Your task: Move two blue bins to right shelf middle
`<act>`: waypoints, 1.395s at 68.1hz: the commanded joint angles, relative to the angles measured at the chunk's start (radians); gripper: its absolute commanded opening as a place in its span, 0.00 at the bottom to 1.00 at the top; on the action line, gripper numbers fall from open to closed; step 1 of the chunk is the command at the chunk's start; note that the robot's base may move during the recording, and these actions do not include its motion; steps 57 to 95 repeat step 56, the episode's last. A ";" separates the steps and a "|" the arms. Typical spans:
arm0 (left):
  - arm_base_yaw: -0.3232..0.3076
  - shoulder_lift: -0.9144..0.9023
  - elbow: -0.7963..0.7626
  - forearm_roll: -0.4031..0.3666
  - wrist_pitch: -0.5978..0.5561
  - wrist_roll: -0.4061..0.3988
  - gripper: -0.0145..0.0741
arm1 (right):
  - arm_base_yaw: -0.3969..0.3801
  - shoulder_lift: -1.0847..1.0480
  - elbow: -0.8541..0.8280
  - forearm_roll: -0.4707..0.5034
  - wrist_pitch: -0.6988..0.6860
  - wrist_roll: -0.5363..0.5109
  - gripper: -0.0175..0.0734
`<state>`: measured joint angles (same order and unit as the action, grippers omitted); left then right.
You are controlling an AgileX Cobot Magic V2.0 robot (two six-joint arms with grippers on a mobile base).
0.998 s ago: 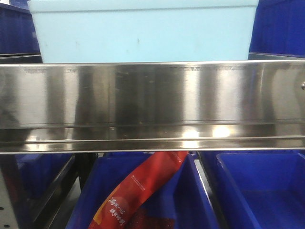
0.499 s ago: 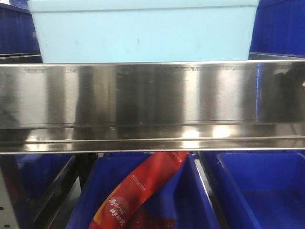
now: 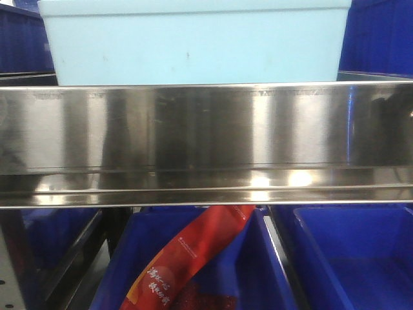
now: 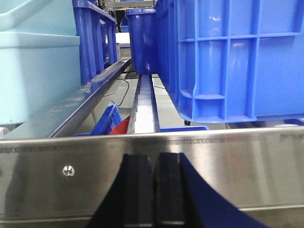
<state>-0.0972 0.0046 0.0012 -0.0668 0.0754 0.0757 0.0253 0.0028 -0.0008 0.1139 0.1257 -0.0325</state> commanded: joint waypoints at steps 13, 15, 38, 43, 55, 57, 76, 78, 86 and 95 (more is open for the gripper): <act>0.003 -0.005 -0.001 -0.004 -0.019 0.000 0.04 | -0.006 -0.003 0.001 0.003 -0.029 -0.003 0.01; 0.003 -0.005 -0.001 -0.004 -0.019 0.000 0.04 | -0.006 -0.003 0.001 0.003 -0.029 -0.003 0.01; 0.003 -0.005 -0.001 -0.004 -0.019 0.000 0.04 | -0.006 -0.003 0.001 0.003 -0.029 -0.003 0.01; 0.003 -0.005 -0.001 -0.004 -0.019 0.000 0.04 | -0.006 -0.003 0.001 0.003 -0.029 -0.003 0.01; 0.003 -0.005 -0.001 -0.004 -0.019 0.000 0.04 | -0.006 -0.003 0.001 0.003 -0.029 -0.003 0.01; 0.003 -0.005 -0.001 -0.004 -0.019 0.000 0.04 | -0.006 -0.003 0.001 0.003 -0.029 -0.003 0.01; 0.003 -0.005 -0.001 -0.004 -0.019 0.000 0.04 | -0.006 -0.003 0.001 0.003 -0.029 -0.003 0.01; 0.003 -0.005 -0.001 -0.004 -0.019 0.000 0.04 | -0.006 -0.003 0.001 0.003 -0.029 -0.003 0.01; 0.003 -0.005 -0.001 -0.004 -0.019 0.000 0.04 | -0.006 -0.003 0.001 0.003 -0.029 -0.003 0.01; 0.003 -0.005 -0.001 -0.004 -0.019 0.000 0.04 | -0.006 -0.003 0.001 0.003 -0.029 -0.003 0.01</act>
